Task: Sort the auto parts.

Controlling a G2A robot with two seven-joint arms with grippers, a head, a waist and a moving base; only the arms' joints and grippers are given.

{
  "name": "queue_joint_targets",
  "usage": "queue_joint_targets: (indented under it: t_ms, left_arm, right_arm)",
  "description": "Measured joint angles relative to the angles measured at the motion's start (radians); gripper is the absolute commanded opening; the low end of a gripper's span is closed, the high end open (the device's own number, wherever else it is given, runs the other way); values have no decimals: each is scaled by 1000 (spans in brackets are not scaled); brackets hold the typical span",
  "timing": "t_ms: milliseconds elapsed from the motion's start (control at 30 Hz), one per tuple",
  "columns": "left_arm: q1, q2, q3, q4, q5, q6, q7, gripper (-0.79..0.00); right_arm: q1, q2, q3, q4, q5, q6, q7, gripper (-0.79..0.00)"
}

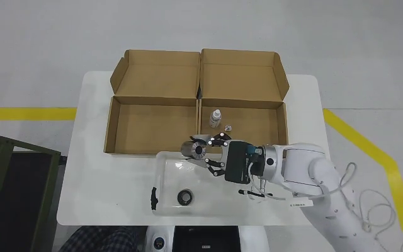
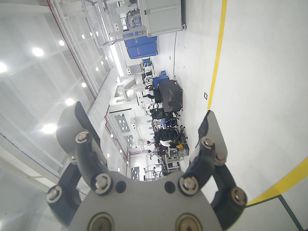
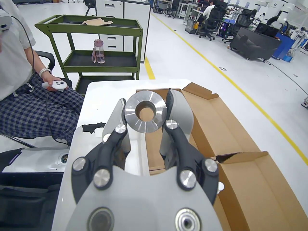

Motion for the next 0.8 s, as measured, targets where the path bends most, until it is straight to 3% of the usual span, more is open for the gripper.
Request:
queue_joint_targets:
  t_ms: [600,800]
  left_arm:
    - [0,0,0,0,0,0,0,0]
    - [0,0,0,0,0,0,0,0]
  right_arm:
    - [-3,-1,-5,4,-3,5,-3,-785]
    - [47,-9,-38,79,0,16,4,-785]
